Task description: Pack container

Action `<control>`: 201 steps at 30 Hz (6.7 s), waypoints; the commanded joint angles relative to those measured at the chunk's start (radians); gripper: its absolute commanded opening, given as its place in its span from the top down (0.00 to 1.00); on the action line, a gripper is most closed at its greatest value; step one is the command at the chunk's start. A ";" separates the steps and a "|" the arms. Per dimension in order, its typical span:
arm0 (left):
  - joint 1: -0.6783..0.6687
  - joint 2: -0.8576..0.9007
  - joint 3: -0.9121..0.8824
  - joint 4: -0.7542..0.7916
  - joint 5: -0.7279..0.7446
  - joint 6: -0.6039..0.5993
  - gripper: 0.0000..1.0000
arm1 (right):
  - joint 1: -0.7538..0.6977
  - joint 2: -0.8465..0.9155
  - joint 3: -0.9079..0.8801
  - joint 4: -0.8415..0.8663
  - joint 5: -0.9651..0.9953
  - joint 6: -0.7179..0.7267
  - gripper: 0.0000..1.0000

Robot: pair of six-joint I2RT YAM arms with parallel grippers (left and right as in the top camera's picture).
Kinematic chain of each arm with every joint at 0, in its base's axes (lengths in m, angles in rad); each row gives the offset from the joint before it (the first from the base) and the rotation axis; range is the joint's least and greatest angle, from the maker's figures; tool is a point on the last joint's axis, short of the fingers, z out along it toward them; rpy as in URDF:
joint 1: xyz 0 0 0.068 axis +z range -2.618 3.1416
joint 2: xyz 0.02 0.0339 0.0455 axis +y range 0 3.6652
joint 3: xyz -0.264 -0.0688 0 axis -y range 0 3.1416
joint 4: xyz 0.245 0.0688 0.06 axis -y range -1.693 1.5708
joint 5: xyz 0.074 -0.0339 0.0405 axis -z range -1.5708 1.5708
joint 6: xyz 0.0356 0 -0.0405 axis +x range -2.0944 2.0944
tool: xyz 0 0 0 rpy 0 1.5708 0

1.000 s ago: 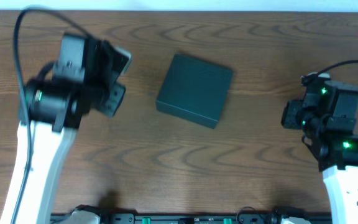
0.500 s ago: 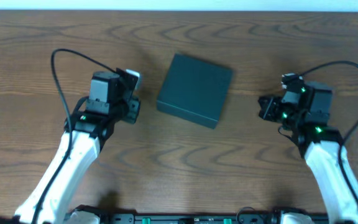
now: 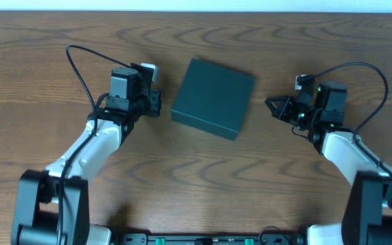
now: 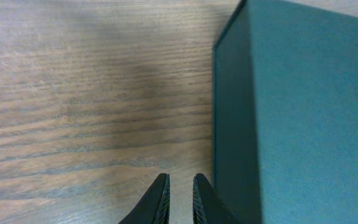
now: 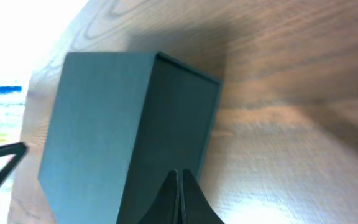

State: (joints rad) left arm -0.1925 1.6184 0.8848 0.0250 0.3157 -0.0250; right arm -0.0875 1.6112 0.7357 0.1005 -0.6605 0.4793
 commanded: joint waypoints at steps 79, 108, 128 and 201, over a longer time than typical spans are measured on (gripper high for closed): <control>-0.055 0.124 0.010 -0.080 0.343 -0.018 0.94 | 0.117 0.306 0.239 0.222 0.051 0.145 0.99; 0.055 -0.281 0.091 -0.121 -0.131 0.085 0.94 | 0.024 0.014 0.698 -0.678 0.425 -0.651 0.98; 0.081 -1.267 0.058 -0.826 -0.111 0.047 0.93 | -0.020 -1.020 0.291 -0.937 0.485 -0.532 0.98; 0.081 -1.599 -0.818 -0.233 0.068 0.100 0.05 | 0.180 -1.317 -0.730 -0.167 0.727 -0.443 0.01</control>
State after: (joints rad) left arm -0.1127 0.0196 0.0948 -0.2047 0.4000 0.0574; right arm 0.0837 0.2989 0.0078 -0.0639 0.0498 0.0479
